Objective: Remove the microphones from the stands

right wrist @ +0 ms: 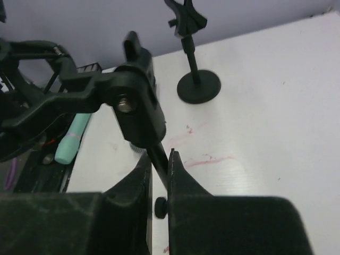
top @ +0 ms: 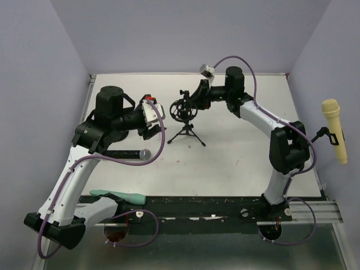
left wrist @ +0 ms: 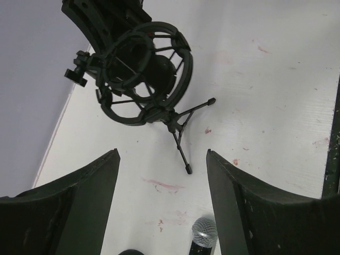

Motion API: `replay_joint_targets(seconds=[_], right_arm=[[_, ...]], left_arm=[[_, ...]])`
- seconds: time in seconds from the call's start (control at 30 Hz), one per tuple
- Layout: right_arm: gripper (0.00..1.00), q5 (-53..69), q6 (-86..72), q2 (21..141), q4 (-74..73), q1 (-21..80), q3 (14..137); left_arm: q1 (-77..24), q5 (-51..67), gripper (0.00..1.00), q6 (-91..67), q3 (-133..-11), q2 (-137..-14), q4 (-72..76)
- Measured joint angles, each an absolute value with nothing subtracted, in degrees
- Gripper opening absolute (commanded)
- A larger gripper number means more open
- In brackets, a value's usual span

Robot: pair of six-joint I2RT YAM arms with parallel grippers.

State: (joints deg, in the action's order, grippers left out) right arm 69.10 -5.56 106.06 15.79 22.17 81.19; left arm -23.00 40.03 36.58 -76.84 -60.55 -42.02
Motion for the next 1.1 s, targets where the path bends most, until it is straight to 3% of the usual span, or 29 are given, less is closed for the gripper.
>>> replay_joint_targets(seconds=[0.2, 0.43, 0.73, 1.03, 1.1], right_arm=[[0.01, 62.46, -4.54, 101.51, 13.1, 22.2, 78.94], [0.01, 38.22, -5.56, 91.0, 7.07, 22.83, 72.1], [0.01, 12.47, -7.31, 88.73, 7.68, 22.81, 69.28], [0.01, 3.99, -8.14, 84.01, 11.44, 24.97, 63.02], [0.21, 3.88, -7.6, 83.02, 11.62, 25.39, 61.89]], left_arm=[[-23.0, 37.32, 0.77, 27.2, -66.41, -57.78, -30.81], [-23.09, 30.35, 0.74, 10.79, -44.56, -52.47, -9.78], [-23.64, 28.71, 0.7, 11.38, -49.3, -66.65, 1.93], [-24.14, 29.08, 0.7, 13.47, -53.17, -71.59, 6.46], [-24.29, 29.36, 0.7, 13.47, -52.99, -71.57, 8.23]])
